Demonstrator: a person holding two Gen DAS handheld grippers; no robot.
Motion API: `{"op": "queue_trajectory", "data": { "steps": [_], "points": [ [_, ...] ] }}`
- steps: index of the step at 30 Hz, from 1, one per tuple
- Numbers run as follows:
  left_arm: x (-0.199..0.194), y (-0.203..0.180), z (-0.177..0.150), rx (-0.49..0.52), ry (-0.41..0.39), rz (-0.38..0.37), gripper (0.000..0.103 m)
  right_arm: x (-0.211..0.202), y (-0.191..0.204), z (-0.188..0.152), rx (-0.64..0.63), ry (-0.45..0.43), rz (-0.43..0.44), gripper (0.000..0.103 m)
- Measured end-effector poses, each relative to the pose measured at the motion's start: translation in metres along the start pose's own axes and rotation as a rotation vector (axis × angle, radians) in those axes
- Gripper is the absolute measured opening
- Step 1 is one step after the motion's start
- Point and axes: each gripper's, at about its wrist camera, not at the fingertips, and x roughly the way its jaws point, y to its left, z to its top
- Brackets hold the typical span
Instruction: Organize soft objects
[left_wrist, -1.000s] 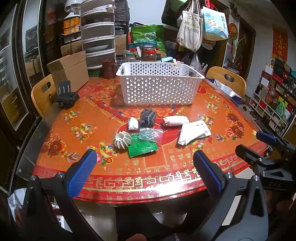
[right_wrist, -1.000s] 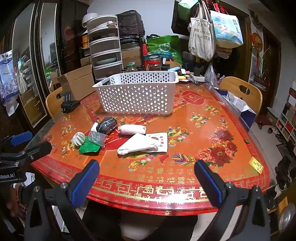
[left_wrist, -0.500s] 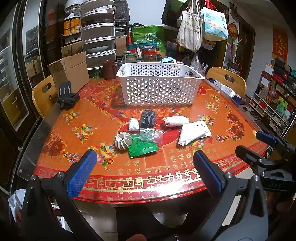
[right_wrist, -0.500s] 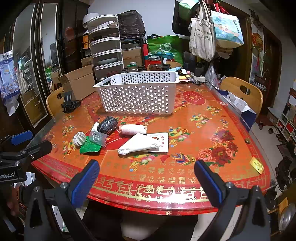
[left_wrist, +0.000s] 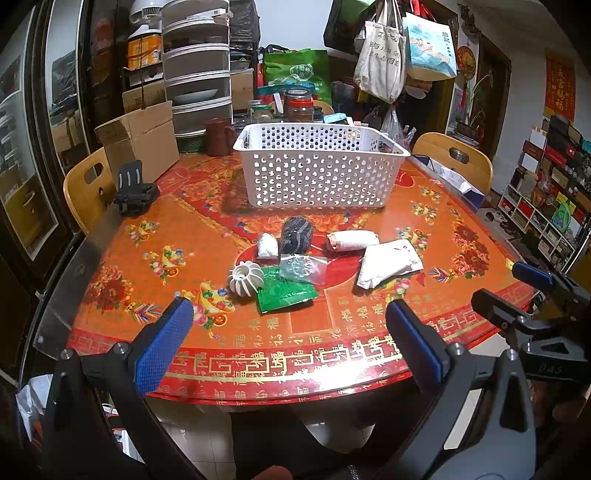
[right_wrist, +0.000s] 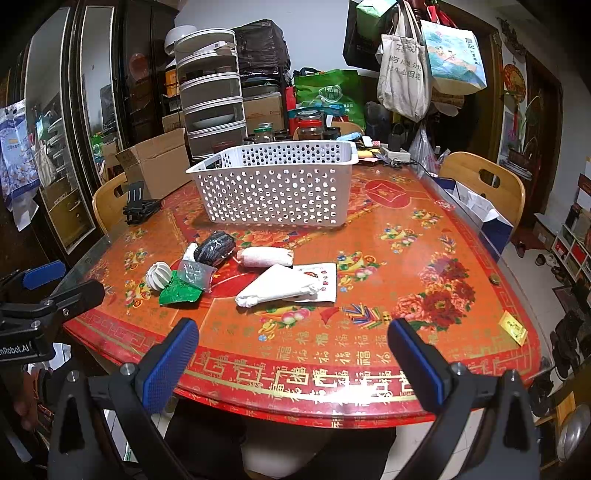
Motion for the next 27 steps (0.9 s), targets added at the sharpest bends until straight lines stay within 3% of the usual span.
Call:
{"op": "queue_trajectory", "data": {
  "steps": [17,19,23,27],
  "points": [
    [0.009,0.004,-0.002,0.003,-0.007,0.028,0.103,0.004,0.003,-0.003,0.005,-0.008,0.032,0.102],
    [0.014,0.006,-0.003,0.014,-0.02,0.059,0.103,0.006,0.002,-0.003,0.01,-0.02,0.058,0.102],
    [0.029,0.021,-0.003,-0.019,-0.031,0.031,0.103,0.018,-0.001,-0.004,0.013,-0.058,0.042,0.103],
    [0.059,0.042,-0.003,-0.062,0.012,0.012,0.103,0.044,-0.012,-0.006,0.053,-0.014,0.072,0.103]
  ]
}}
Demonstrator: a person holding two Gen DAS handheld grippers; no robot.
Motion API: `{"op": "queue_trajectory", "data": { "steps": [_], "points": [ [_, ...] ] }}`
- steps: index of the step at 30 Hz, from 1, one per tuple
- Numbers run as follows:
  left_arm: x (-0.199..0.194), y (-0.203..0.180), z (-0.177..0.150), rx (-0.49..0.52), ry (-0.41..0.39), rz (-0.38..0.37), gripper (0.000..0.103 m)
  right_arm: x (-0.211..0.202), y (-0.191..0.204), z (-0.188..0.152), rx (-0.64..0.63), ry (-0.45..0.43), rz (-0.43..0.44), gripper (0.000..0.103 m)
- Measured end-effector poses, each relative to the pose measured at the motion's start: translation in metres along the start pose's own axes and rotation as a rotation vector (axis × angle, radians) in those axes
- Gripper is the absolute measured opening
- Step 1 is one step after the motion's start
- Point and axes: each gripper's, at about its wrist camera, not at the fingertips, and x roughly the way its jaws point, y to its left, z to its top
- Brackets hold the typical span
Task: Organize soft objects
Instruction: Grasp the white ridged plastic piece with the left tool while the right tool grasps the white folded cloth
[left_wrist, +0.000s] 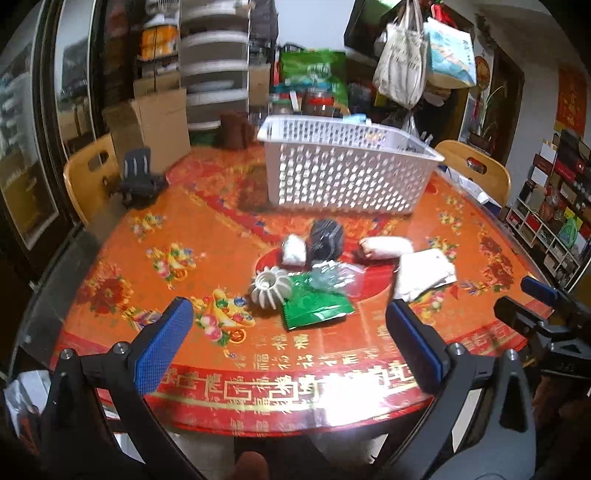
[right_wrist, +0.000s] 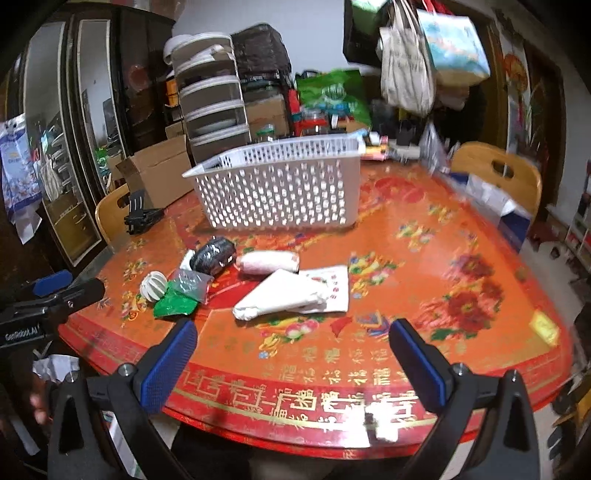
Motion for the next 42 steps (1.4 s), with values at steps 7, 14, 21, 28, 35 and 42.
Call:
{"op": "queue_trajectory", "data": {
  "steps": [7,14,21,28,35,42],
  "points": [
    [0.059,0.031,-0.008,-0.016,0.107,0.036,0.103,0.04,0.0,0.0,-0.015,0.055,0.031,0.103],
    [0.089,0.039,-0.007,-0.009,0.12,-0.017,0.103,0.066,0.001,0.002,-0.01,0.09,0.052,0.103],
    [0.11,0.037,-0.005,-0.009,0.134,-0.032,0.08,0.074,0.001,0.006,-0.009,0.089,0.043,0.103],
    [0.121,0.033,-0.005,-0.008,0.128,-0.076,0.048,0.087,0.0,0.008,-0.017,0.108,0.06,0.1],
    [0.122,0.031,-0.005,-0.012,0.114,-0.099,0.041,0.099,0.006,0.013,-0.05,0.103,0.061,0.1],
    [0.12,0.033,-0.005,-0.018,0.103,-0.104,0.041,0.108,0.005,0.017,-0.062,0.098,0.034,0.1]
  ]
}}
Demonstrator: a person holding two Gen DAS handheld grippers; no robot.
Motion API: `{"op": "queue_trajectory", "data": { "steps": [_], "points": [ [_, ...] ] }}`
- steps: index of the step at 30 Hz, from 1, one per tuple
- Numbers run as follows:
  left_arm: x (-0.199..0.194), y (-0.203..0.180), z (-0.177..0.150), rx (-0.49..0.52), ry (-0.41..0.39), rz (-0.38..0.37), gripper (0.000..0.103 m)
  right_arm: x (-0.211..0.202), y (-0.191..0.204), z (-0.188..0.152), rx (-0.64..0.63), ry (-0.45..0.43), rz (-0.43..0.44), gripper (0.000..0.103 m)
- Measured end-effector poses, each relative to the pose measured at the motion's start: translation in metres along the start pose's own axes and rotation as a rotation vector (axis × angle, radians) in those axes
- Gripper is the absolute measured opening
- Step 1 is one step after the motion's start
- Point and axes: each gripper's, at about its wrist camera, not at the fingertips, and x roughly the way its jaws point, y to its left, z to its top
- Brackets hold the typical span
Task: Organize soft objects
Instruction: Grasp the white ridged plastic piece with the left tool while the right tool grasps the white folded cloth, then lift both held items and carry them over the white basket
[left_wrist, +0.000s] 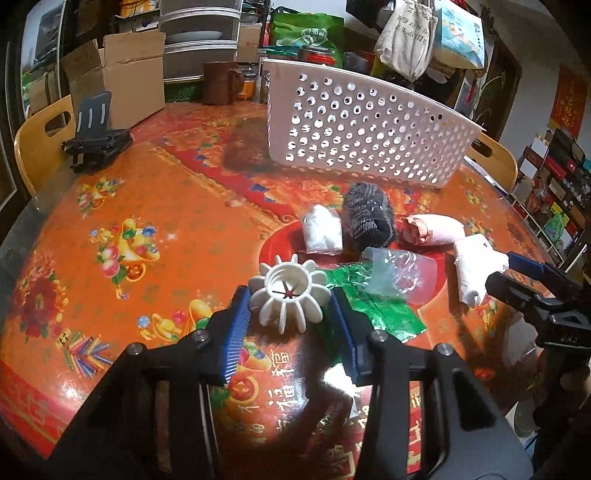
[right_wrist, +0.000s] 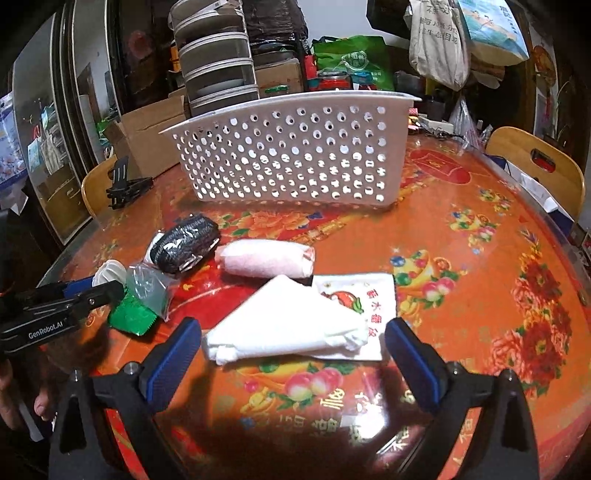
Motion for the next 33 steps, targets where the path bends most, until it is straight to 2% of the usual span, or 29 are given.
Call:
{"op": "queue_trajectory", "data": {
  "steps": [3,5,7,9,12,21,28,33],
  "points": [
    [0.0,0.001,0.0,-0.005,-0.001,-0.007,0.041,0.004,0.006,0.002,-0.03,0.013,-0.02,0.099],
    [-0.001,0.001,-0.001,-0.009,-0.003,-0.009,0.041,0.01,0.006,0.003,-0.035,0.042,-0.026,0.09],
    [-0.002,0.002,-0.001,-0.012,-0.007,-0.008,0.041,0.014,0.007,0.003,-0.036,0.066,-0.031,0.087],
    [-0.003,0.002,-0.001,-0.015,-0.008,-0.008,0.041,0.015,0.007,0.002,-0.04,0.066,-0.035,0.084],
    [-0.002,0.004,-0.001,-0.02,-0.005,-0.006,0.041,0.016,0.008,0.002,-0.049,0.068,-0.051,0.073],
    [-0.008,0.002,-0.001,-0.014,-0.02,-0.007,0.041,0.009,0.012,-0.001,-0.063,0.035,-0.046,0.057],
    [-0.017,-0.001,0.002,-0.003,-0.04,-0.007,0.041,0.003,0.01,-0.003,-0.058,0.016,-0.029,0.054],
    [-0.026,-0.004,0.005,0.004,-0.056,-0.007,0.041,-0.012,0.009,0.001,-0.053,-0.031,-0.024,0.054]
  ]
}}
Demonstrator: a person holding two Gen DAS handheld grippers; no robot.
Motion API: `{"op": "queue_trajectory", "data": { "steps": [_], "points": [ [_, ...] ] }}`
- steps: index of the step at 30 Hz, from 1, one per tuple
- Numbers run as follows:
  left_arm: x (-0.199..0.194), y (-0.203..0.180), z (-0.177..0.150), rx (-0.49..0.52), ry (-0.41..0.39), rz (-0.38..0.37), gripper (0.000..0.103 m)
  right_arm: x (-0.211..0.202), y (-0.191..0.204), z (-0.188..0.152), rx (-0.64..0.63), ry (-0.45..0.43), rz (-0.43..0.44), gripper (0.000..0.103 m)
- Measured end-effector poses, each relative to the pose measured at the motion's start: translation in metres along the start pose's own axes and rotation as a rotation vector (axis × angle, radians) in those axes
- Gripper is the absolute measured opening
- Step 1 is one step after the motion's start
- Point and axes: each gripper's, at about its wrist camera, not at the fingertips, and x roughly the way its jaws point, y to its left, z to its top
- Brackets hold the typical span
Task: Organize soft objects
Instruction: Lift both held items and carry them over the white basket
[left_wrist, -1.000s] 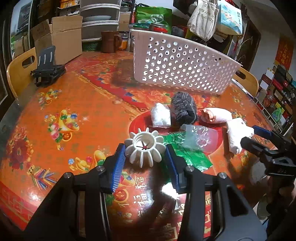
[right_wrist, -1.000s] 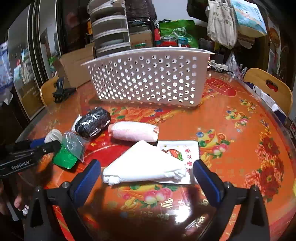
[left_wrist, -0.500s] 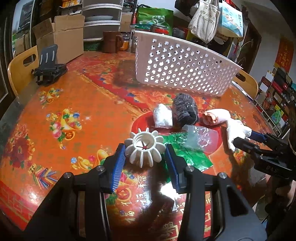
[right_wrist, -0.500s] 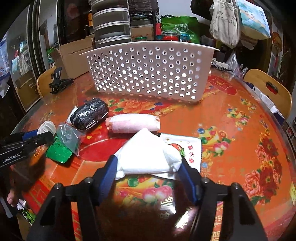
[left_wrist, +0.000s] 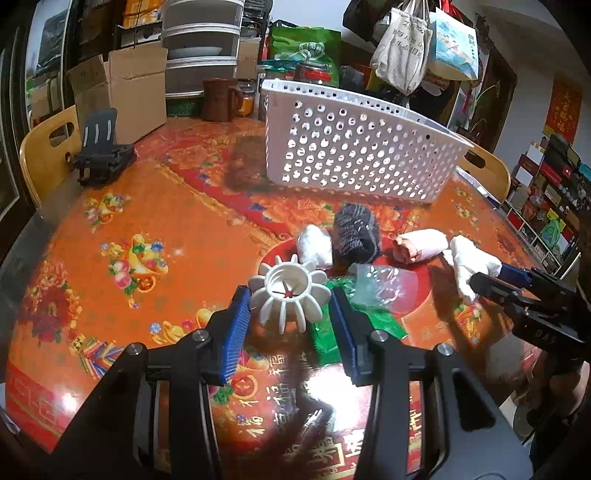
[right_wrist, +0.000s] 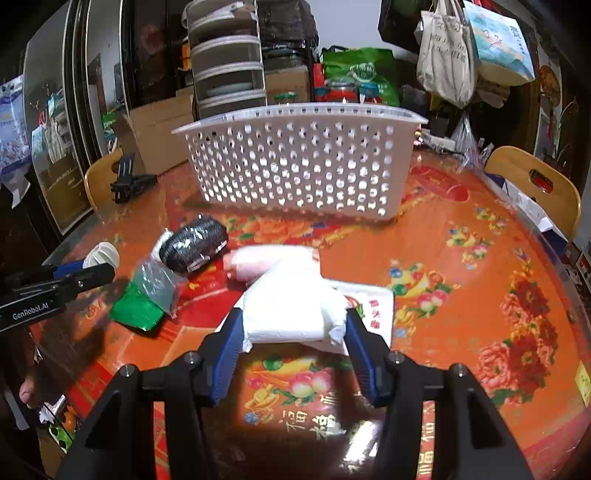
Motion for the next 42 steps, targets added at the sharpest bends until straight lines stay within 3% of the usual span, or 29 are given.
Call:
{"op": "queue_trajectory", "data": {
  "steps": [21,32,42],
  "points": [
    [-0.038,-0.039,0.04,0.079,-0.068,-0.027,0.041,-0.048,-0.013,0.032,-0.002,-0.104,-0.006,0.054],
    [-0.048,-0.059,0.104,0.12,-0.113,-0.055,0.041,-0.059,-0.02,0.073,-0.033,-0.134,-0.013,0.054],
    [-0.029,-0.072,0.177,0.126,-0.092,-0.065,0.041,-0.06,-0.027,0.134,-0.061,-0.154,-0.028,0.054]
  ]
}}
